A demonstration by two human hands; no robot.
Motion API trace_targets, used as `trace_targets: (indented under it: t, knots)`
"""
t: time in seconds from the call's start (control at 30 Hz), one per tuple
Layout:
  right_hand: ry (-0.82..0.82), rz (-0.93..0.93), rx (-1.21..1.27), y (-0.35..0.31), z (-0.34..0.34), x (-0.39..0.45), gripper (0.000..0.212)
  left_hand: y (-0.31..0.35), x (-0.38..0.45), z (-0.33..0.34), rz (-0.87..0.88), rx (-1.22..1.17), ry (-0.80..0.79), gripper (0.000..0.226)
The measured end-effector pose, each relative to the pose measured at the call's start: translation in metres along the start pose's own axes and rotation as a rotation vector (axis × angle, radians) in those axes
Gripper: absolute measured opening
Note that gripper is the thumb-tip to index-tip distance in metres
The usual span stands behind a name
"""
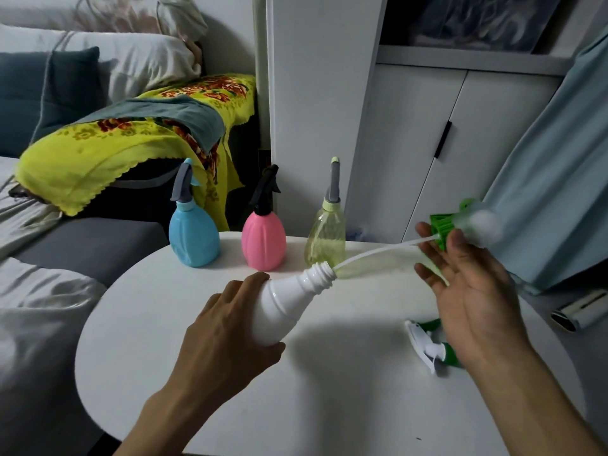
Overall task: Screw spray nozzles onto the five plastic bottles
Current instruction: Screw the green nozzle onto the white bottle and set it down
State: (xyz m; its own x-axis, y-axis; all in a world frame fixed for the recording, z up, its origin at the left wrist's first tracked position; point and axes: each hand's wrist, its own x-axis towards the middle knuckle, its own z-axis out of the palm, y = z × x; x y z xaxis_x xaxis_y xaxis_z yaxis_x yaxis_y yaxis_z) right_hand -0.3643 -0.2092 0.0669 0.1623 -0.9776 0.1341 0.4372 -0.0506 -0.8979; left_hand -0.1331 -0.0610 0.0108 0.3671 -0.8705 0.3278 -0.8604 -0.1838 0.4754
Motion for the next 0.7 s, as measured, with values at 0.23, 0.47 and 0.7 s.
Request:
trace_targets:
  t: [0.23, 0.47, 0.7]
  knots:
    - [-0.171, 0.116, -0.068, 0.036, 0.026, -0.024, 0.025, 0.004, 0.000, -0.003, 0.044, 0.042, -0.015, 0.087]
    - [-0.266, 0.139, -0.168, 0.047, 0.033, -0.031, 0.044, 0.007, -0.001, -0.007, 0.121, 0.038, 0.023, 0.091]
    - [-0.254, 0.224, -0.299, 0.044, 0.028, -0.029, 0.038, 0.003, -0.001, -0.013, 0.197, 0.082, 0.064, 0.089]
